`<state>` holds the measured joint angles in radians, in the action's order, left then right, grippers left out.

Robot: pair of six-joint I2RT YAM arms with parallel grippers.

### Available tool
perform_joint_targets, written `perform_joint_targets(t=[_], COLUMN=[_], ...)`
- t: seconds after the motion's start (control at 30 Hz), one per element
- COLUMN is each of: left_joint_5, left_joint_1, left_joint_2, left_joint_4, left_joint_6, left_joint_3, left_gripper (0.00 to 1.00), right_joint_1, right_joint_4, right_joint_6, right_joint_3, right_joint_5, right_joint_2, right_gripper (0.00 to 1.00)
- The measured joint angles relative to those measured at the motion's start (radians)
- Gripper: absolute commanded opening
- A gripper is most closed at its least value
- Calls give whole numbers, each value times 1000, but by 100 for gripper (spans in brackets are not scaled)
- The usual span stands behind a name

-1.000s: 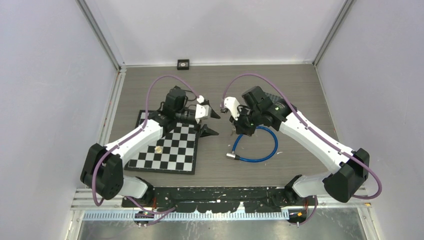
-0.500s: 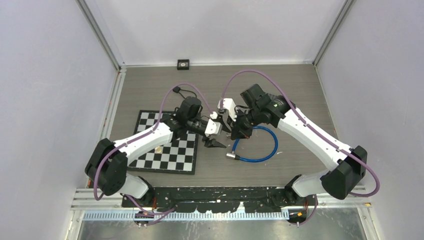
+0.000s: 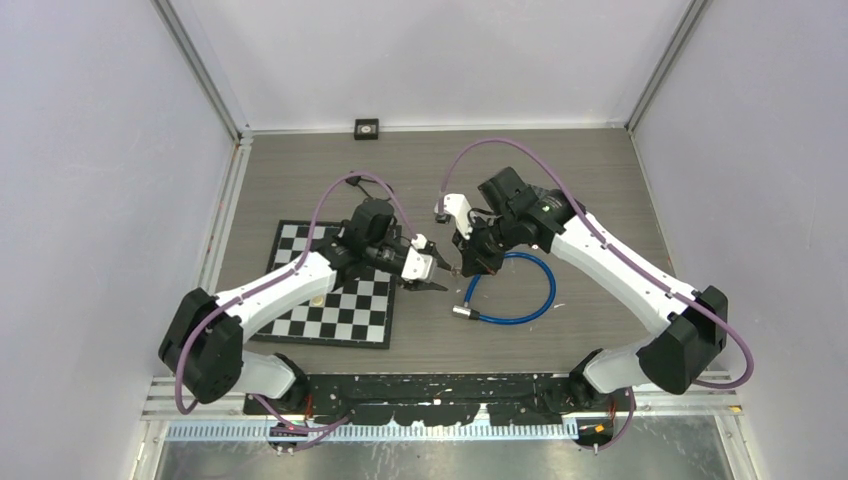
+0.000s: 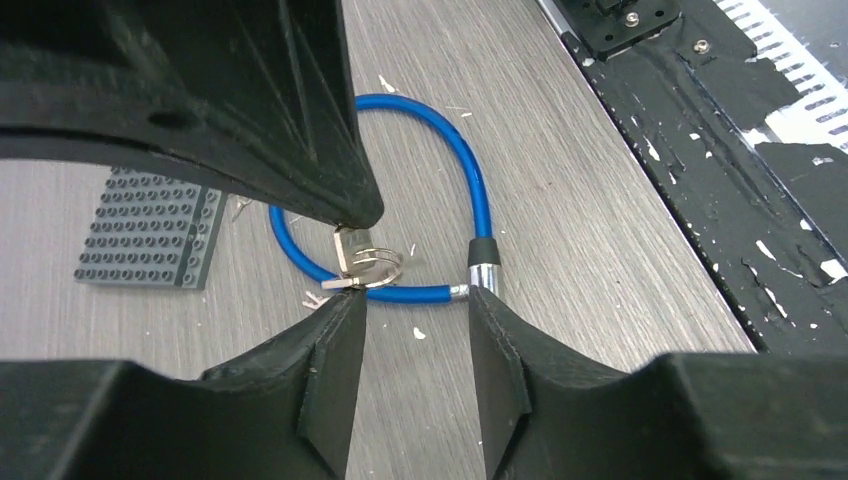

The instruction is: Unlock with the key

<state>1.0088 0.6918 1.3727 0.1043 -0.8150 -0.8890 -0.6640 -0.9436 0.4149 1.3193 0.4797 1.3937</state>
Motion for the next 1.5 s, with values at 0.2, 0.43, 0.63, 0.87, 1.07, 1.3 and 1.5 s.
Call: perform_joint_targets(t=[0.2,0.43,0.63,0.87,1.07,1.3,1.5], left_joint_5=[-14,-111,-206,-211,-73,31,45], left_joint_1=[0,0,-7,-17,-19,-19,-19], left_joint_2=[-33,-35,-36,-35,-2,56,50], left_joint_4=[51,42,-64,-185,-291,-356,-322], left_joint_6=[-52,27,178,323,365,347,241], left_joint_3=[0,1,12,12,13,33,48], left_gripper=[52,67,70,69,66,49,45], right_joint_1=[3,5,5,5,5,4,4], right_joint_4=[14,24,24,24,21,11,4], right_joint_6=[-14,-11,25,50,56,50,33], right_joint_3=[-1,-1,-2,-7,-11,-11,-11], right_joint_5=[-50,-64,-82,-105,-74,-24,-32], right_joint_2=[26,21,-31,-53,-53,-42,-32], right_gripper=[1,1,1,0,0,0,0])
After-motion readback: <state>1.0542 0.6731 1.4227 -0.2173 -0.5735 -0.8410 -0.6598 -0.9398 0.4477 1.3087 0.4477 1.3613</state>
